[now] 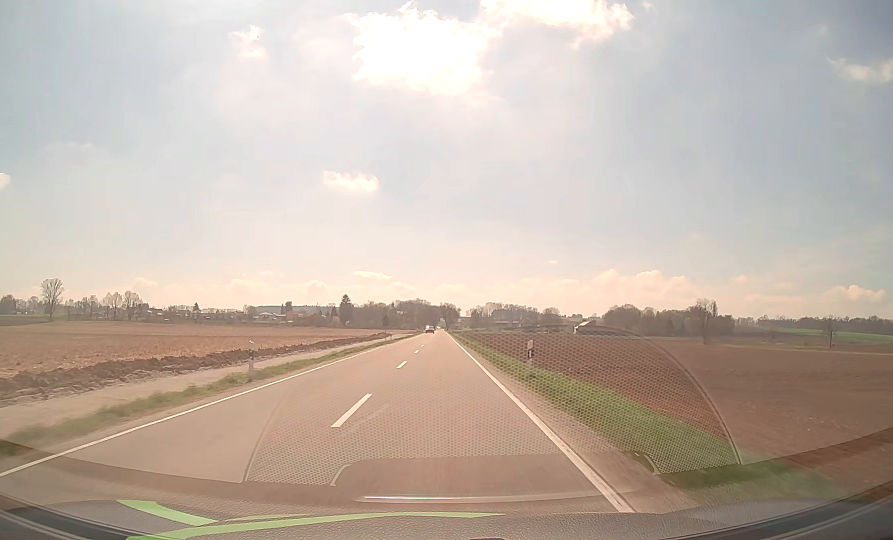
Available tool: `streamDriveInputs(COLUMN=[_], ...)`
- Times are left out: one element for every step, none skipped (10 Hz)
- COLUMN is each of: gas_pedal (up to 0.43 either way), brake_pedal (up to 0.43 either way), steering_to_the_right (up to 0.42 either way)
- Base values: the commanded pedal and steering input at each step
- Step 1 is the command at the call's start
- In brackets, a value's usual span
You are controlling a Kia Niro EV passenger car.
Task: Follow the waypoints while adhering to traffic rules and regulations
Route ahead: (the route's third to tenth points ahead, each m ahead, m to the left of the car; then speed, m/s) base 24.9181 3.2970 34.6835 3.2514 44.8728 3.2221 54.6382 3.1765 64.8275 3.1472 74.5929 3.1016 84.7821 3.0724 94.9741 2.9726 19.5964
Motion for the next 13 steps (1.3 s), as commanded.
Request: streamDriveInputs(gas_pedal=[0.280, 0.280, 0.280, 0.280, 0.280, 0.280, 0.280, 0.280, 0.280, 0.280, 0.280, 0.280, 0.280], brake_pedal=[0.000, 0.000, 0.000, 0.000, 0.000, 0.000, 0.000, 0.000, 0.000, 0.000, 0.000, 0.000, 0.000], steering_to_the_right=[-0.001, -0.002, -0.002, -0.002, -0.002, -0.002, -0.001, 0.001, 0.001, 0.002, 0.002, 0.001, 0.001])
